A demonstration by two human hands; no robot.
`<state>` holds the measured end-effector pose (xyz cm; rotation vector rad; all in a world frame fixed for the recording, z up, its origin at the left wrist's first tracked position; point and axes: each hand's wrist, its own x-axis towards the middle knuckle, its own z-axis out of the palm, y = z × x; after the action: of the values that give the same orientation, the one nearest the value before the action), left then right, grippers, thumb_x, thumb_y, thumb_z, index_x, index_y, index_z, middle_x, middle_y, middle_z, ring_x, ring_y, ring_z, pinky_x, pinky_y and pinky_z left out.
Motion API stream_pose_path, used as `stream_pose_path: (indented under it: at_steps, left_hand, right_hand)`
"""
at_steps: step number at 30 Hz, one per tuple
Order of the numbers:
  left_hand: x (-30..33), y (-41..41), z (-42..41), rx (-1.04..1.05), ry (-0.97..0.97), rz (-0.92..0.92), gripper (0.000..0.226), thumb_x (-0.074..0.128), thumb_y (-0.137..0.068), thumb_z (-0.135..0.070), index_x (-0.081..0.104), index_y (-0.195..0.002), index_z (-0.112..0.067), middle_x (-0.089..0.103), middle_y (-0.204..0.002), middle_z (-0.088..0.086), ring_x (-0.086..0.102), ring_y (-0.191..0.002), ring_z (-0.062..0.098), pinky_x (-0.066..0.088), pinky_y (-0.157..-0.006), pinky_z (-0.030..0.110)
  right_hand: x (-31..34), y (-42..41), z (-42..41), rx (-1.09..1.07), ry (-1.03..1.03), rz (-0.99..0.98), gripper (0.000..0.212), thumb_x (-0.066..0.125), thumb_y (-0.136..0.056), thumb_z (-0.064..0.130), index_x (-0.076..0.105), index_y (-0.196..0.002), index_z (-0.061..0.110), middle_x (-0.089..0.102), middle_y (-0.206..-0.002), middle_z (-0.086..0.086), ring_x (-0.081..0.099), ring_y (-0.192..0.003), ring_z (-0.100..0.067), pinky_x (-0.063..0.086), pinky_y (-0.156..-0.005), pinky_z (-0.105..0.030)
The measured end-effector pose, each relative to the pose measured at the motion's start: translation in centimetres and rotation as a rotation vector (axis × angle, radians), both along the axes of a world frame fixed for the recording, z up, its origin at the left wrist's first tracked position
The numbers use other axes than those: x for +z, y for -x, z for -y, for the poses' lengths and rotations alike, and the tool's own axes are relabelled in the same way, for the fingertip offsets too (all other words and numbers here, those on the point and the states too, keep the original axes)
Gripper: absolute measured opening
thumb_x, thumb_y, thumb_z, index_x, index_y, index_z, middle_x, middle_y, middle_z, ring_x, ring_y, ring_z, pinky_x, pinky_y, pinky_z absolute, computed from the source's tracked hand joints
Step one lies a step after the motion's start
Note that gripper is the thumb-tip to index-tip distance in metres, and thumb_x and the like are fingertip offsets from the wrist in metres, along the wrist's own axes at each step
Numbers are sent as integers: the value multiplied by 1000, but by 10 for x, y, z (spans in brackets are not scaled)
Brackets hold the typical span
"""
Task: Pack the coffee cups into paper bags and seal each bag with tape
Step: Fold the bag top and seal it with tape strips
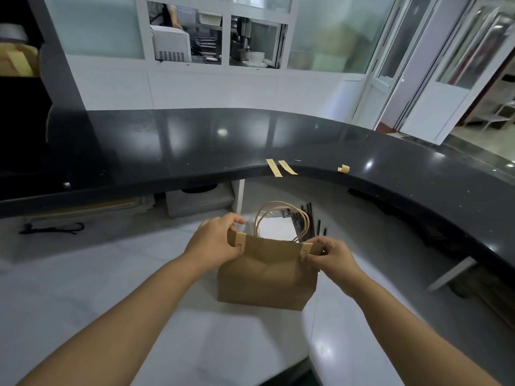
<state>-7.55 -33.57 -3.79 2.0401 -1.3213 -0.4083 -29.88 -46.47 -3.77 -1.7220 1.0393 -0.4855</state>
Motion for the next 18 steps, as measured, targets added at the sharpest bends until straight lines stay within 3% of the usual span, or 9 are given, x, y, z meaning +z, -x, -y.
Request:
stream_pose_path:
  at_steps: [4,7,11,13,15,18]
  left_hand:
    - [0,-2,-3,-23,-8,-66,50,69,-74,-20,49,-116,-39,58,-93,-14,55,-88,10,50,-70,27]
    - [-3,-8,-7,-22,-19,-206,57,71,-76,-15,47,-123,-36,57,-102,-12,55,-97,8,50,-78,27]
    - [-10,-18,-14,-108,-48,-337,40,71,-79,-17,56,-113,-31,60,-108,-13,53,-106,6,44,-82,20]
    - [-11,-19,-18,-165,-67,-373,27,71,-81,-18,61,-104,-29,62,-105,-14,56,-102,2,42,-76,13]
    - [-10,-19,-21,-187,-72,-420,22,70,-84,-22,63,-105,-27,62,-105,-13,55,-99,-2,40,-72,9]
    - [-6,-16,-25,-222,-70,-463,15,61,-90,-29,67,-103,-23,66,-104,-8,58,-99,2,42,-79,12]
  right_hand:
    - [-5,1,-5,-44,9,14,18,69,-82,1,67,-95,13,65,-93,-5,62,-84,-19,49,-54,-14]
    - [-8,3,-10,-90,-5,73,38,73,-79,2,62,-109,22,63,-105,4,60,-94,-18,52,-60,-16]
    - [-21,15,-20,-117,-46,88,71,80,-73,7,44,-131,28,52,-124,7,50,-115,-16,48,-96,-37]
    - [-31,22,-27,-105,-65,74,82,83,-68,12,41,-136,30,51,-131,6,47,-123,-15,42,-105,-43]
    - [-39,28,-36,-114,-95,45,89,83,-70,12,34,-142,32,48,-135,6,45,-126,-16,40,-107,-42]
    - [-49,32,-50,-145,-124,28,92,80,-74,11,26,-146,28,43,-138,5,42,-128,-16,37,-104,-34]
